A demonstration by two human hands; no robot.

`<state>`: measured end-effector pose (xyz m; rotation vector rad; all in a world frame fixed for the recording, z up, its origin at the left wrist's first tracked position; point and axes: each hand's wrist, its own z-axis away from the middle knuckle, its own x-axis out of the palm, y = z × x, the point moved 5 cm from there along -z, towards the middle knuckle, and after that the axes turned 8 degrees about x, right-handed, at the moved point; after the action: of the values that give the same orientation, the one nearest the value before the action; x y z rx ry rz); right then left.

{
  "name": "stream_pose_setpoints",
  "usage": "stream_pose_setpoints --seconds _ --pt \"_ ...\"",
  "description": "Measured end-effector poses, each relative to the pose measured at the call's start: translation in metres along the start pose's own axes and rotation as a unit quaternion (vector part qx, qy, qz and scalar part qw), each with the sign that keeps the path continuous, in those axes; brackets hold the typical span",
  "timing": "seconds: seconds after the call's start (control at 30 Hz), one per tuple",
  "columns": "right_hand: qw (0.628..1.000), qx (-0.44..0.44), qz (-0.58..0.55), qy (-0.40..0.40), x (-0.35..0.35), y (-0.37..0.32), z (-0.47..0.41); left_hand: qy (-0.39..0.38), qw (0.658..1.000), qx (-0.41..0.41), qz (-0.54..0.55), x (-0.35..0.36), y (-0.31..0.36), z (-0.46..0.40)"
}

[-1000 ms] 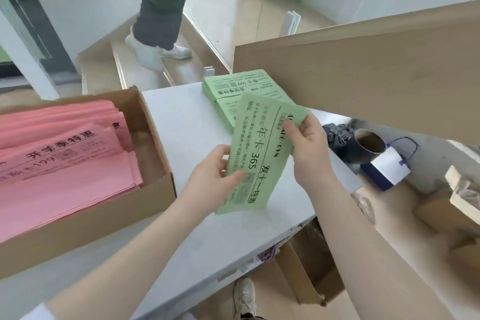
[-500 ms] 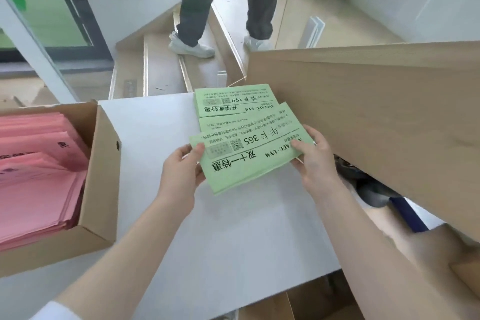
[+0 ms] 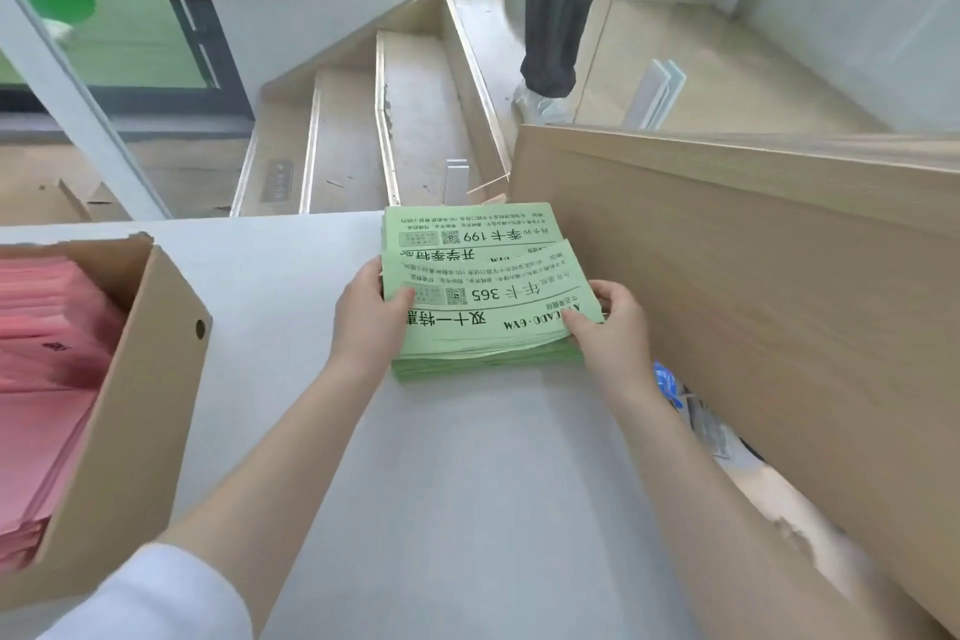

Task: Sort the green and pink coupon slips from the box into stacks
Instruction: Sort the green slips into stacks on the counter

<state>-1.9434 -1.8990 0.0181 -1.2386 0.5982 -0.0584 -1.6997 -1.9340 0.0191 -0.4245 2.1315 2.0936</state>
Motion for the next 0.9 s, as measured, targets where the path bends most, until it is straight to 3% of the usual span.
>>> stream_pose_setpoints --seconds 0.17,0.27,0.4,0.53,0.9 --pt "0.988 -0.036 0.149 0.035 0.0 0.01 -0.002 -0.007 0.995 0.036 -0.091 0.001 -0.01 -0.005" --pt "0.965 -0.043 0.252 0.055 0.0 0.007 -0.001 -0.008 0.997 -0.022 -0.077 0.003 -0.024 -0.001" --pt "0.991 0.019 0.124 -0.054 0.006 0.013 -0.002 -0.048 0.988 -0.093 0.111 0.015 -0.034 0.01" --pt "0.996 0.038 0.058 -0.047 0.005 0.019 -0.004 -0.065 0.987 -0.088 0.117 0.017 -0.034 0.01" --pt "0.995 0.047 0.075 -0.047 0.002 0.023 -0.007 -0.072 0.989 -0.08 0.106 0.018 -0.033 0.012"
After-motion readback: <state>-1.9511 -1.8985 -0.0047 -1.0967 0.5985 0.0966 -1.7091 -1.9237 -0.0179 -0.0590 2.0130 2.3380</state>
